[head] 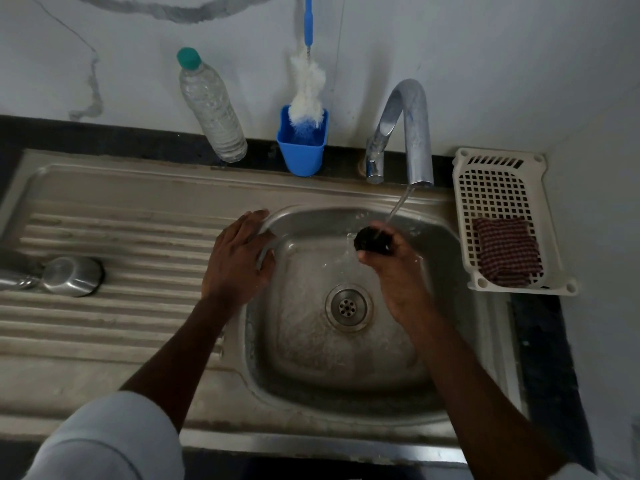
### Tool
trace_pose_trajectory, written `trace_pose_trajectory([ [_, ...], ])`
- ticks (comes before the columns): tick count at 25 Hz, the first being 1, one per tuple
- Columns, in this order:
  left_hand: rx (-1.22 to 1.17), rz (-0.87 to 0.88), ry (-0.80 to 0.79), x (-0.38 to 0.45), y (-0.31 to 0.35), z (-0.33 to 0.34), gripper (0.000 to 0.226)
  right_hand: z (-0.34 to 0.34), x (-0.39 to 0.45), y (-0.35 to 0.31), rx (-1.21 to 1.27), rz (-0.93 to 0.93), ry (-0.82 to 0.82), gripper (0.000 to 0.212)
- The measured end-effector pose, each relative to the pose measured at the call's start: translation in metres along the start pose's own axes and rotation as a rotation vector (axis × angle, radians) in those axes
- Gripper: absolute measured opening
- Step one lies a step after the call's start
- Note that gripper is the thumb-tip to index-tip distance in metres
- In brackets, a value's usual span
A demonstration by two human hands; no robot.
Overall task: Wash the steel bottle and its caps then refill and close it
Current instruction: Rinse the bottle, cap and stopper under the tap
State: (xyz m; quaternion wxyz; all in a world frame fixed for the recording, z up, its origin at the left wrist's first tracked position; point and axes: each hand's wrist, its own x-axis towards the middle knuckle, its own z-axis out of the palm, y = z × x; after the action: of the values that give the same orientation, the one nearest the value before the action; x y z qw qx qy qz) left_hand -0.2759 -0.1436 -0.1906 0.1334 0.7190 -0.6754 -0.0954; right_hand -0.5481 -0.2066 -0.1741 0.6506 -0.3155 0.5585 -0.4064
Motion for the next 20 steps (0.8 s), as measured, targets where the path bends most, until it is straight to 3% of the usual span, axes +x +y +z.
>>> trace_pose_trajectory([
  [2,0.005,0.012,-0.004,0.0,-0.002,0.002,0.038,0.0,-0.003,-0.007,0.025,-0.047,0.001,0.053],
  [4,0.0,0.008,-0.014,0.001,-0.004,0.002,0.036,0.004,-0.006,-0.016,0.178,0.028,-0.01,0.044],
  [5,-0.004,0.008,-0.015,0.001,-0.005,0.003,0.035,0.006,-0.007,-0.019,0.145,0.035,-0.012,0.044],
  [7,-0.013,0.022,-0.012,0.0,-0.005,0.004,0.034,0.004,-0.009,-0.02,-0.159,-0.073,-0.012,0.046],
  [10,-0.006,0.017,-0.015,0.001,-0.005,0.003,0.034,-0.002,-0.012,-0.015,-0.557,-0.276,0.002,0.067],
  [14,-0.013,0.028,-0.013,0.001,-0.005,0.002,0.032,0.011,-0.01,-0.028,-0.49,-0.273,0.129,0.064],
  [20,-0.003,0.035,-0.027,0.002,-0.005,0.001,0.03,0.007,-0.02,-0.025,-0.622,-0.395,0.101,0.056],
])
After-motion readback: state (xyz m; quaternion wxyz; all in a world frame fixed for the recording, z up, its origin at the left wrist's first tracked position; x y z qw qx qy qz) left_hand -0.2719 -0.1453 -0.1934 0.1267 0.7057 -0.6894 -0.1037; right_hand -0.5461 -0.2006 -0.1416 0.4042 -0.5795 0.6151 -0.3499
